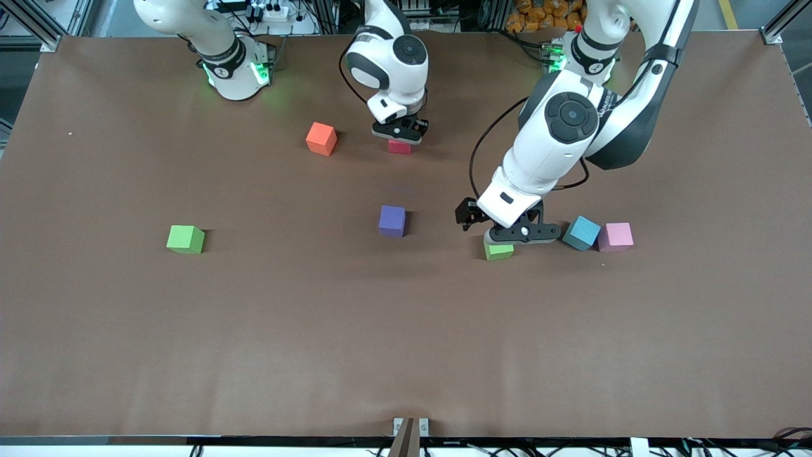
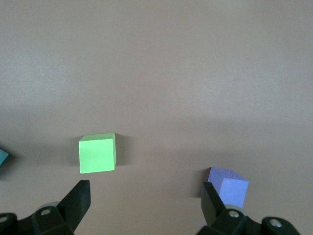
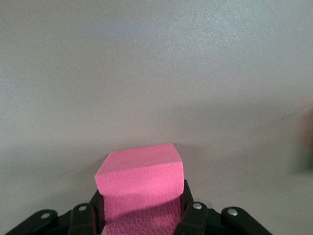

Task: Arrange blocks into number 1
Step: 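Reach the left gripper to the purple cube while the right gripper reaches green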

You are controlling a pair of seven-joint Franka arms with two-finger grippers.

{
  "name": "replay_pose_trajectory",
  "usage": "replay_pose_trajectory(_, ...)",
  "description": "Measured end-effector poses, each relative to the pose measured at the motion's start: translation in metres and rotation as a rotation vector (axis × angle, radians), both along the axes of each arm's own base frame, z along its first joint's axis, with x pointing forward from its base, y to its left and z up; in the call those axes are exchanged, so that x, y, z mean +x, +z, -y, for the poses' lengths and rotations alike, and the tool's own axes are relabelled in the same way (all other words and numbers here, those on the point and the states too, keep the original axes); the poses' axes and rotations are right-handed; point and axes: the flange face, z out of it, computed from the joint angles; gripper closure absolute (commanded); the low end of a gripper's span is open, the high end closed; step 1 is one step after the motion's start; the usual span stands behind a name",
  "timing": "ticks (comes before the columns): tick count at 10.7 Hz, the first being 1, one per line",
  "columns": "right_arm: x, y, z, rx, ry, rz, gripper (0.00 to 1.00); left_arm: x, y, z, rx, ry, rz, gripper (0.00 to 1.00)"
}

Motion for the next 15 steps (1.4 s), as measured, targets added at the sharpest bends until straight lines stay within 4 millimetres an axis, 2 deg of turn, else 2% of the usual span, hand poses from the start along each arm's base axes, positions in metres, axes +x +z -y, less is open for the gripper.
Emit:
replay_pose_trajectory(3, -0.001, 0.003, -0.002, 0.005, -0.002, 0.003, 0.0, 0.001, -0.001, -0.001, 0.002, 0.002, -0.002, 0.0)
replay_pose_trajectory(5, 0.007, 0.021, -0.003, 0.026, -0.014, 0.017, 0.0, 0.001, -0.001, -0.001, 0.002, 0.003, -0.001, 0.0)
replay_pose_trajectory(7, 0.035, 0.054, 0.01, 0.042, -0.044, 0.029, 0.0, -0.001, -0.004, 0.003, 0.003, -0.004, -0.005, 0.0)
replay_pose_trajectory(8, 0.058, 0.069, 0.023, 0.053, -0.045, 0.033, 0.0, -0.004, -0.008, 0.011, 0.004, -0.017, -0.009, 0.0)
replay_pose_trajectory(10, 0.121, 0.087, 0.069, 0.064, -0.044, 0.037, 0.0, -0.008, -0.023, 0.046, -0.005, -0.062, -0.002, 0.0)
replay_pose_trajectory(11, 0.155, 0.088, 0.103, 0.046, -0.035, 0.018, 0.0, -0.008, -0.034, 0.066, -0.017, -0.084, 0.01, 0.0)
replay_pose_trajectory(13, 0.21, 0.089, 0.178, 0.01, 0.001, -0.044, 0.0, -0.008, -0.066, 0.102, -0.038, -0.126, 0.031, 0.0)
replay_pose_trajectory(15, 0.255, 0.096, 0.26, 0.013, 0.031, -0.085, 0.0, -0.016, -0.102, 0.136, -0.053, -0.171, 0.045, 0.0)
